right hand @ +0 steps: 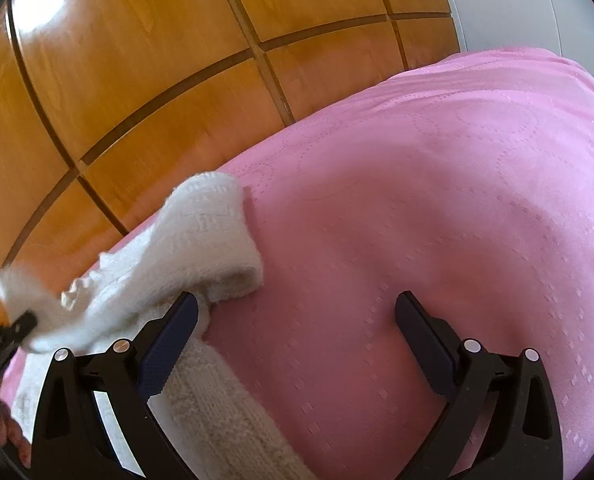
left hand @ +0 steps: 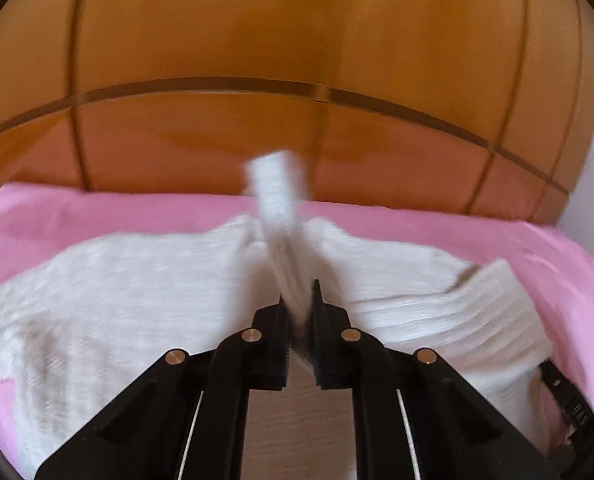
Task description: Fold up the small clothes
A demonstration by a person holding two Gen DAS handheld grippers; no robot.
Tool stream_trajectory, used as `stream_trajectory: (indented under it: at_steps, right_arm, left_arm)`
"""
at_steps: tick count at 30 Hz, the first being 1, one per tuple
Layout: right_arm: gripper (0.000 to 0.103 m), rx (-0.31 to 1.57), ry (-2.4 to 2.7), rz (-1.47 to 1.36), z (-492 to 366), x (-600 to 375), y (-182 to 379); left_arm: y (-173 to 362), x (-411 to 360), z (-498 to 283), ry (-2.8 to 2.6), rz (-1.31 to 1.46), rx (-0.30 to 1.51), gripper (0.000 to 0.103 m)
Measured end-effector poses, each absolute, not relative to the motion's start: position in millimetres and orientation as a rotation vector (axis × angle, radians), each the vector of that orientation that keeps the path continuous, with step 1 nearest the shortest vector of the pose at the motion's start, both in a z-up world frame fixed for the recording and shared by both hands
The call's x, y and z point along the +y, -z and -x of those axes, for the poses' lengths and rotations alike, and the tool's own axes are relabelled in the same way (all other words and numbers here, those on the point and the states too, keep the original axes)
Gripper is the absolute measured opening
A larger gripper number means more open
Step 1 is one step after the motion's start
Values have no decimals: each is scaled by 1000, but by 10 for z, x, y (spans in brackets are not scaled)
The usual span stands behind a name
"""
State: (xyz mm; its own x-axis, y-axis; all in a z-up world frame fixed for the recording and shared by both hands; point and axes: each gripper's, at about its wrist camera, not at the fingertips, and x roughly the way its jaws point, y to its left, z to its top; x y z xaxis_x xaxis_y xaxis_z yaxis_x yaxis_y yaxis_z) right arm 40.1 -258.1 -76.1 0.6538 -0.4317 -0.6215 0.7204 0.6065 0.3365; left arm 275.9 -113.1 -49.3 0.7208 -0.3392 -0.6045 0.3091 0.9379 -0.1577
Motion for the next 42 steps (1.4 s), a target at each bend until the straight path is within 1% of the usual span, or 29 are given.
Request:
stream_trajectory:
  at_steps: [3,6,10,12,13,16,19,22,23,25,26,27,28,31,34,37,39,42]
  right_arm:
    - [98,523,700,-607,-407,-2588,759]
    - [98,526,699,-603,-415,-2595,758]
    - [98,533,693,-593,-430,-2593,749]
    - [98,546,685,-580,-451,-2576,738]
    - [99,563,676,-567,-479,-2562,728]
    - [99,621,645,-523,-601,-2526,699]
    - [99,666,593,-473,-842,-2584,636]
    - [99,750,600,-441,-1076,-2692,669]
    - [99,800,625,-394,-1163,-2719,671]
    - [95,820,745,-239,-1199,-2717,573]
    - [95,779,853,-133,-1142,-2721,475]
    - [95,741,873,-112,-1077,-2745,428]
    - [95,728,866,-125,-1024,-2785,433]
    - [95,817,821,-155,-1019,-2824,645]
    - [99,811,758,-233,-917,-2864,584]
    - [99,795,763,-320,-661,-2860,545]
    - [99,699,733,-427,-436,-2831,493]
    - [99,559,689,-499,-346,-2779,398]
  left_arm:
    - [667,-844,-2814,329,108,717,8]
    - [779,-536,-2816,315,281,730,8]
    - [885,-445,-2768,323,356,712,8]
    - [940,-399,-2731,333,372,731,8]
    - [994,-400,-2760,351,385,764,13]
    - [1156,-365,-2854,371,441,828,17]
    - [1196,-365,-2839,379,455,839,16]
    - [1218,-423,-2869,355,428,854,11]
    - [1220,-439,-2884,352,424,855,11]
    - [1225,-405,-2846,355,430,850,10]
    - [1232,-405,-2854,359,437,848,10]
    - [1238,-406,-2861,365,443,848,10]
    - [1244,-379,-2827,372,441,848,10]
    - [1262,-404,-2853,378,436,860,12]
    - [1271,-386,-2857,386,454,861,12]
    - [1276,-393,-2865,387,457,861,13]
    - [1282,-377,-2857,391,463,862,13]
    - [1286,-379,-2854,393,464,862,13]
